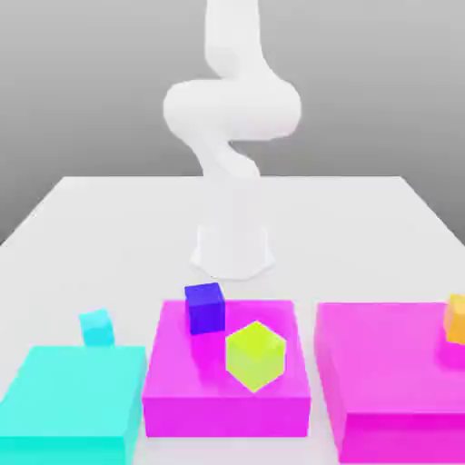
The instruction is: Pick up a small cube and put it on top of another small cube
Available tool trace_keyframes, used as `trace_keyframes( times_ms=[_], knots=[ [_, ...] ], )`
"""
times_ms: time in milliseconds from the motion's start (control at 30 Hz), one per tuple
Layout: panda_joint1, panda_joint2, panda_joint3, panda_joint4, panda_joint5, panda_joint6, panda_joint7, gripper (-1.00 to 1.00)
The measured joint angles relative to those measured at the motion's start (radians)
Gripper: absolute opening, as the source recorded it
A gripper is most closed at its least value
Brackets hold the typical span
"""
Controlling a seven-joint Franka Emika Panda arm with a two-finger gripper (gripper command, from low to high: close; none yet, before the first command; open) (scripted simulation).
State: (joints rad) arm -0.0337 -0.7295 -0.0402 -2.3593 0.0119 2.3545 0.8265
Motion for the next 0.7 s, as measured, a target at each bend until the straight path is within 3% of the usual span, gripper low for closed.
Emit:
trace_keyframes(
  times_ms=[400,600,700],
  knots=[
    [-0.206,0.417,-0.177,-0.322,0.045,0.306,0.168,0.00],
    [-0.367,0.675,-0.271,-0.506,-0.008,0.497,0.326,0.00],
    [-0.400,0.755,-0.275,-0.520,0.019,0.560,0.321,0.00]
  ],
)
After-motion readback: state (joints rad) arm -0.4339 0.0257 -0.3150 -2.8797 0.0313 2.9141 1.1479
